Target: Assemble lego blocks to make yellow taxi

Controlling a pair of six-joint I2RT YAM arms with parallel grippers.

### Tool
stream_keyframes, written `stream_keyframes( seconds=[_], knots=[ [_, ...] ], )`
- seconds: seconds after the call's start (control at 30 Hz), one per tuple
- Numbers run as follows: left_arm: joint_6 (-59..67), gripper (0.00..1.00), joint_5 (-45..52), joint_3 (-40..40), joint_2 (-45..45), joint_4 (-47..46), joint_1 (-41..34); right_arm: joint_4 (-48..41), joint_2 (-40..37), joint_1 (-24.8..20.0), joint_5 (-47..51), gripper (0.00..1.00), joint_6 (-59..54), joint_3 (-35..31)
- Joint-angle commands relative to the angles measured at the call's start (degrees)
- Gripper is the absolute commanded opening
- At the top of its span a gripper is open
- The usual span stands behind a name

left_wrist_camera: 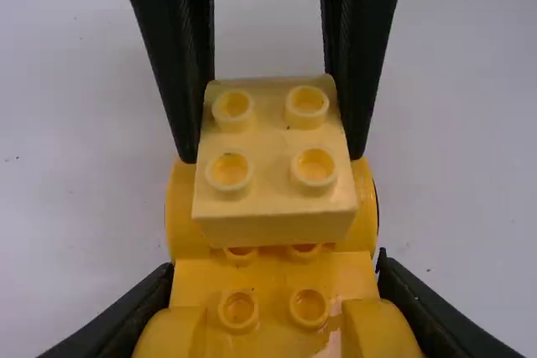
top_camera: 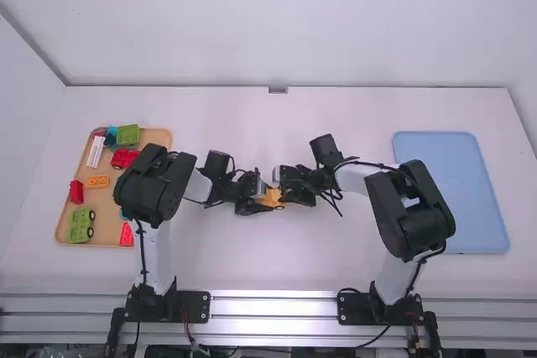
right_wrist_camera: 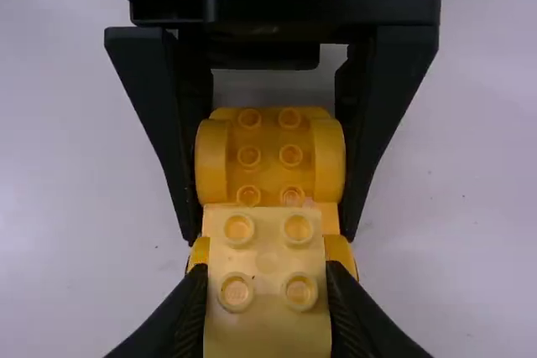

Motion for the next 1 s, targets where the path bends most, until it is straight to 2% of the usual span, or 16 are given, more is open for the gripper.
stream_keyframes(
  seconds=[0.0, 0.3, 0.43, 0.5, 0.6, 0.77, 0.97],
  knots=[
    [-0.9, 0.36, -1.8, -0.5, 1.3, -1.6, -0.4, -0.4, -1.2, -0.2, 1.4, 0.22, 0.3, -0.5],
    [1.3, 0.36, -1.8, -0.5, 1.3, -2.4, -0.4, -0.5, -1.2, 0.5, 2.8, 0.23, 0.3, -0.5],
    [1.3, 0.38, -1.8, -0.5, 1.3, -2.4, -0.4, -0.5, -1.2, 0.5, 2.6, 0.39, 0.4, -0.5],
    [1.3, 0.38, -1.8, -0.5, 1.3, -2.4, -0.4, -0.4, -1.2, 0.5, 2.2, 0.51, 0.3, -0.5],
    [1.3, 0.38, -1.8, -0.5, 1.3, -2.4, -0.4, -0.1, -1.2, 0.5, 0.8, 0.56, 0.3, -0.5],
    [1.3, 0.39, -2.1, -0.5, 1.3, -2.4, -0.4, -0.8, -1.4, -0.7, -1.1, 0.55, -0.1, -0.5],
    [1.3, 0.39, -2.1, -0.4, 1.3, -2.3, -0.3, -6.1, -2.3, -4.4, -7.6, 0.48, -7.3, -0.5]
  ],
)
